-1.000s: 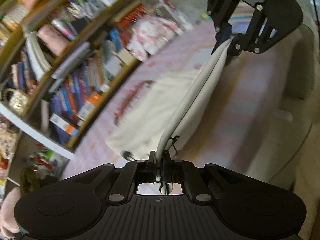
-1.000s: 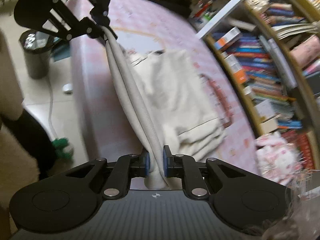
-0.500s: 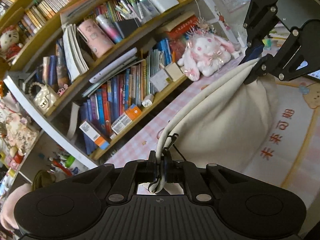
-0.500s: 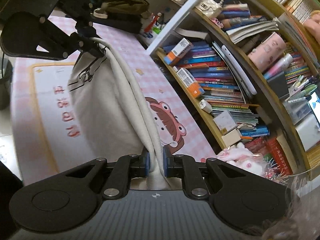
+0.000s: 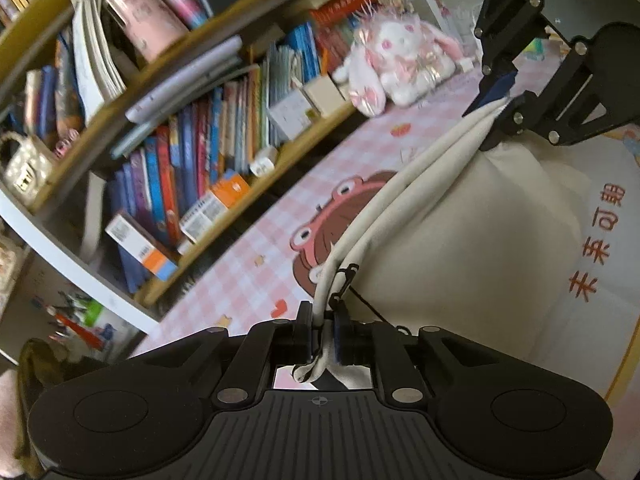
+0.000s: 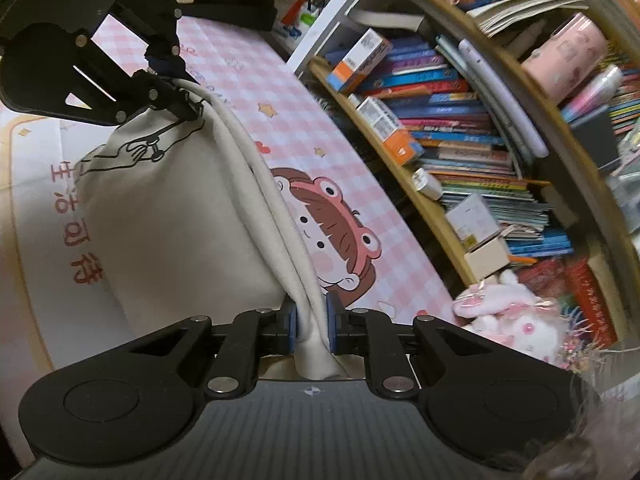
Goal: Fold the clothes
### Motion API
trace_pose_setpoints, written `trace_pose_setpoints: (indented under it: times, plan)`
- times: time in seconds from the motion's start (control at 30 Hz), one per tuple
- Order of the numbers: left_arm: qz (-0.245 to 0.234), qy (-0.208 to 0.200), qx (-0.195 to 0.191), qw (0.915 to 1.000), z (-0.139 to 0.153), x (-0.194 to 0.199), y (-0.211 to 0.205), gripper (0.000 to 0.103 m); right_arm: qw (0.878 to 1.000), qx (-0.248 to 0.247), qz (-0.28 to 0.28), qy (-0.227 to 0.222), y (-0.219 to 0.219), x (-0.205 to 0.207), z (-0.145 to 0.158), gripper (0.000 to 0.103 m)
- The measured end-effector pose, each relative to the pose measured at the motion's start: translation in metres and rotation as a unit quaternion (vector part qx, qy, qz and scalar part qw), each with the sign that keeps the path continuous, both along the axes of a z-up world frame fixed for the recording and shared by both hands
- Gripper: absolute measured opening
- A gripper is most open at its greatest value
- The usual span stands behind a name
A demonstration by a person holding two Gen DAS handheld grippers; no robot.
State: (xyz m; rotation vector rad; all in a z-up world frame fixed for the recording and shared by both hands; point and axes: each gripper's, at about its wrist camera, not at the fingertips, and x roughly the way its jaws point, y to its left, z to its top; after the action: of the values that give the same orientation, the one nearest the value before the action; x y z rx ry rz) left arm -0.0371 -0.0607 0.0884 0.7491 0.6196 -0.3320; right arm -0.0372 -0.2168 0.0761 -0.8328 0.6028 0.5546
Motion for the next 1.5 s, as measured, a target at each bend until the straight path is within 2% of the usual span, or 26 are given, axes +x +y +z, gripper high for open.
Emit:
trace_pose_setpoints:
  times: [0.1,0.17,0.2,0.3,0.43,0.47,0.57,0.6,0.63,0.7,0.73,0.83,0.93,1.03,1.13,1.2,1.3,1.33,1.37,1.4,1.43,1.47,1.5]
  plan:
    - [0.003,0.014,-0.002,0.9999,-0.007,0.009,0.006,0.016,1.000,-0.001,-0.001,0.011,0.002,0.016,-0.009,0.013]
    - [0.008,0.022,-0.002,0.9997,-0.011,0.016,0.010,0.022,1.000,-0.002,-0.004,0.018,0.004,0.026,-0.015,0.017]
    - [0.013,0.025,-0.009,0.9996,-0.011,0.018,0.014,0.028,1.000,-0.002,-0.007,0.020,0.005,0.031,-0.018,0.019]
    - [0.036,0.035,-0.042,0.9979,-0.009,0.021,0.030,0.037,1.000,0.000,-0.019,0.024,0.005,0.043,-0.025,0.026]
    - [0.065,0.048,-0.085,0.9931,-0.007,0.026,0.051,0.039,0.999,0.004,-0.038,0.023,0.004,0.051,-0.032,0.028]
    - [0.073,0.051,-0.096,0.9915,-0.006,0.027,0.056,0.039,0.999,0.005,-0.046,0.018,0.003,0.052,-0.033,0.034]
    - [0.095,0.060,-0.128,0.9854,-0.005,0.030,0.072,0.039,0.996,0.025,-0.086,0.003,-0.005,0.054,-0.030,0.042]
    - [0.103,0.071,-0.159,0.9793,-0.005,0.030,0.078,0.039,0.994,0.041,-0.103,0.006,-0.009,0.054,-0.028,0.042]
    - [0.112,0.086,-0.202,0.9691,-0.005,0.030,0.086,0.039,0.991,0.063,-0.119,0.015,-0.015,0.053,-0.027,0.041]
    - [0.131,0.115,-0.280,0.9439,-0.008,0.029,0.099,0.039,0.982,0.110,-0.150,0.036,-0.025,0.052,-0.024,0.040]
    - [0.143,0.126,-0.305,0.9330,-0.012,0.030,0.104,0.039,0.976,0.135,-0.162,0.052,-0.030,0.050,-0.024,0.039]
    - [0.168,0.151,-0.354,0.9074,-0.025,0.033,0.114,0.039,0.954,0.198,-0.205,0.097,-0.043,0.049,-0.028,0.035]
    - [0.181,0.166,-0.389,0.8876,-0.034,0.038,0.120,0.039,0.928,0.248,-0.245,0.129,-0.053,0.052,-0.034,0.032]
    - [0.182,0.176,-0.413,0.8749,-0.037,0.042,0.120,0.038,0.902,0.290,-0.280,0.156,-0.062,0.055,-0.040,0.029]
    - [0.169,0.185,-0.424,0.8705,-0.038,0.044,0.116,0.027,0.894,0.297,-0.293,0.164,-0.064,0.057,-0.043,0.028]
    - [0.156,0.189,-0.431,0.8685,-0.037,0.043,0.113,0.005,0.891,0.298,-0.300,0.165,-0.065,0.057,-0.046,0.028]
    - [0.122,0.163,-0.462,0.8630,-0.020,0.036,0.114,0.003,0.889,0.296,-0.307,0.167,-0.064,0.059,-0.048,0.028]
    - [0.111,0.150,-0.487,0.8530,-0.014,0.034,0.117,0.003,0.889,0.294,-0.309,0.167,-0.064,0.059,-0.049,0.028]
    - [0.104,0.140,-0.522,0.8352,-0.010,0.031,0.123,0.003,0.889,0.292,-0.311,0.166,-0.063,0.059,-0.049,0.028]
    - [0.106,0.135,-0.544,0.8213,-0.009,0.031,0.129,0.003,0.890,0.288,-0.313,0.165,-0.063,0.060,-0.050,0.028]
    - [0.119,0.139,-0.546,0.8176,-0.013,0.034,0.132,0.003,0.890,0.286,-0.315,0.165,-0.062,0.061,-0.051,0.028]
    - [0.136,0.147,-0.540,0.8173,-0.018,0.039,0.134,0.003,0.889,0.287,-0.317,0.166,-0.062,0.061,-0.052,0.028]
    - [0.158,0.158,-0.524,0.8221,-0.026,0.045,0.136,0.004,0.888,0.287,-0.318,0.168,-0.062,0.062,-0.054,0.028]
